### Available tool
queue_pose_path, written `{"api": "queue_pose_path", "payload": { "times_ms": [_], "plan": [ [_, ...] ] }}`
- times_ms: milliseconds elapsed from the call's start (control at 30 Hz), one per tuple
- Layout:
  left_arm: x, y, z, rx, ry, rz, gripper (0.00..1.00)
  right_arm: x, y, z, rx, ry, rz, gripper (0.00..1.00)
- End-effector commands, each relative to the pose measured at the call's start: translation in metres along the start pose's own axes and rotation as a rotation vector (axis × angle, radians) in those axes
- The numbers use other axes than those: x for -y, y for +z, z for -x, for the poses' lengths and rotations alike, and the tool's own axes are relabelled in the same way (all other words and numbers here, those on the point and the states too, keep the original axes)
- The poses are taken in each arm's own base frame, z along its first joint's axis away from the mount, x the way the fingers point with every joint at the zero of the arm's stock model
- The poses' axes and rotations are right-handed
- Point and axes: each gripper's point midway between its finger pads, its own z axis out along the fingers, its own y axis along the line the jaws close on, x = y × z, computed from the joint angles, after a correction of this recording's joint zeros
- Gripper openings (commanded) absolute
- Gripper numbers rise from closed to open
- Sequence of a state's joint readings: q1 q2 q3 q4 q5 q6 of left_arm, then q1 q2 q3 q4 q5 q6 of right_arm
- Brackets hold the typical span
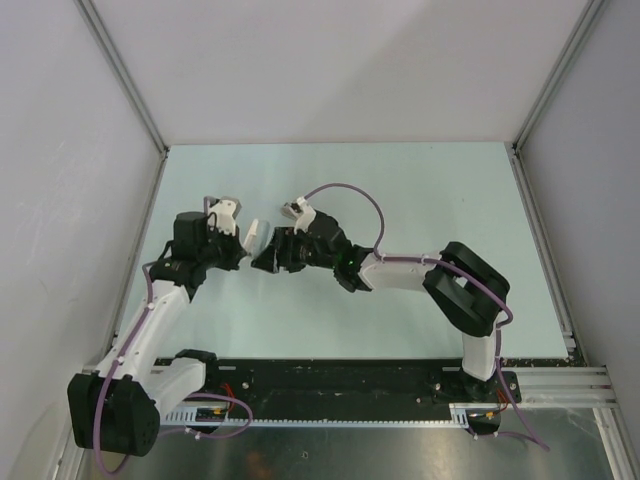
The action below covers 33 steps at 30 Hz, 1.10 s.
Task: Unload the staples from the stapler
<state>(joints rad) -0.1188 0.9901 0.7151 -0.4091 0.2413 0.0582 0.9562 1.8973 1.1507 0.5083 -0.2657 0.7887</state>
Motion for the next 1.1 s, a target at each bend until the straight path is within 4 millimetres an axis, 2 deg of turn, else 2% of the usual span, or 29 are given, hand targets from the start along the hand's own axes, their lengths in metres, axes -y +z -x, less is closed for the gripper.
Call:
{"api": "queue_pose_path", "payload": {
  "times_ms": [0,200,367,667,833,1067],
  "plan": [
    [0.013,-0.013,0.040,0.122,-0.015,-0.064,0.00,-0.017,0.001,0.030,0.080,-0.010,0.038,0.75],
    [0.023,-0.014,0.036,0.122,-0.004,-0.120,0.00,-0.020,0.006,0.044,0.141,0.028,0.083,0.70],
    [0.025,-0.015,0.036,0.124,-0.002,-0.132,0.00,-0.016,0.016,0.040,0.129,0.067,0.097,0.62],
    [0.025,-0.014,0.034,0.121,0.027,-0.134,0.00,-0.013,0.017,0.035,0.104,0.076,0.100,0.34],
    [0.012,-0.006,0.025,0.095,0.154,-0.099,0.00,-0.008,0.014,0.028,0.064,0.050,0.068,0.22],
    [-0.004,0.006,0.007,0.057,0.290,-0.055,0.00,0.003,0.007,0.006,-0.002,0.038,0.035,0.15]
  ]
}}
